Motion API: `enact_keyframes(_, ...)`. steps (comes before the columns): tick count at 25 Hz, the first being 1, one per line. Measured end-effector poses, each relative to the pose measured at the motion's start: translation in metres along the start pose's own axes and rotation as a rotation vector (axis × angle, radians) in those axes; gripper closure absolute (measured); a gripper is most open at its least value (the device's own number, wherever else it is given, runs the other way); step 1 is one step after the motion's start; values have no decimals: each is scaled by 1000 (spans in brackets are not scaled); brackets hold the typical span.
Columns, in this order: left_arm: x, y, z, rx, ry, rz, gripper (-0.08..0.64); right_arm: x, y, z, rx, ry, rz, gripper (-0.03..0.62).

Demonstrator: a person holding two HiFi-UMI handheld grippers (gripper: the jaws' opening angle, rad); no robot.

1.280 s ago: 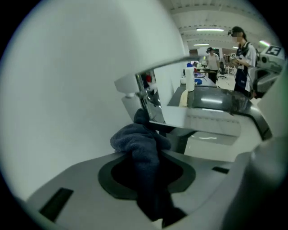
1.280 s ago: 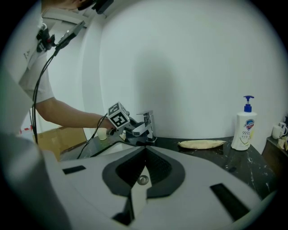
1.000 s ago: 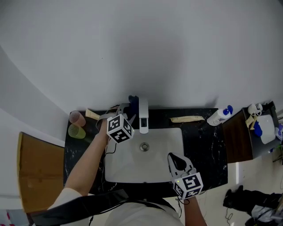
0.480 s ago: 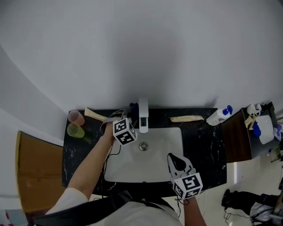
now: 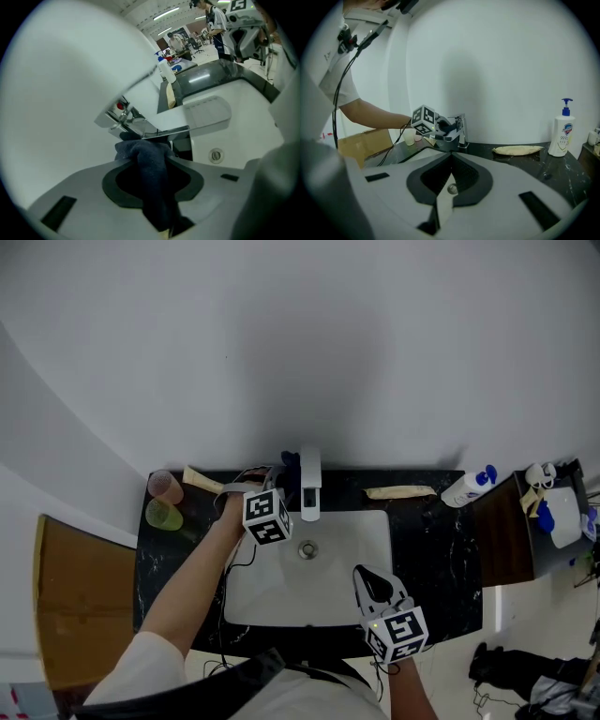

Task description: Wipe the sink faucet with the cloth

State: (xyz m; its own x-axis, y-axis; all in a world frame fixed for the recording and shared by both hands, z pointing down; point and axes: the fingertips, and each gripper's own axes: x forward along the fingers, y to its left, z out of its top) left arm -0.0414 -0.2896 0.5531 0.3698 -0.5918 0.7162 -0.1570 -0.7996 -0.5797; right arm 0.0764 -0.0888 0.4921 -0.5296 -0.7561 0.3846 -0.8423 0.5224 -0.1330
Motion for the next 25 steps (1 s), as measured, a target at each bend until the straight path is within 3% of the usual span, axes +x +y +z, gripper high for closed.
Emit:
enact_keyframes(8,22,-27,-15,83,67,-91,443,-4,4,-2,0,3,-10,591)
enact_keyframes(15,-41,36,23,94,-62,91,443,-4,6,-2,0,-3,-10,591)
enact_keyframes(17,-49,43,31,124,-68,103,443,-3,9,-2,-1,-2,-6,591)
enact_keyframes(20,-34,29,22,155,-34,68,443,-1,15,0,-6,-4,0,591)
enact_keyframes(25,6,-4,-9,111,45,-35,443,-9,12,-7,-4,11,-19,591)
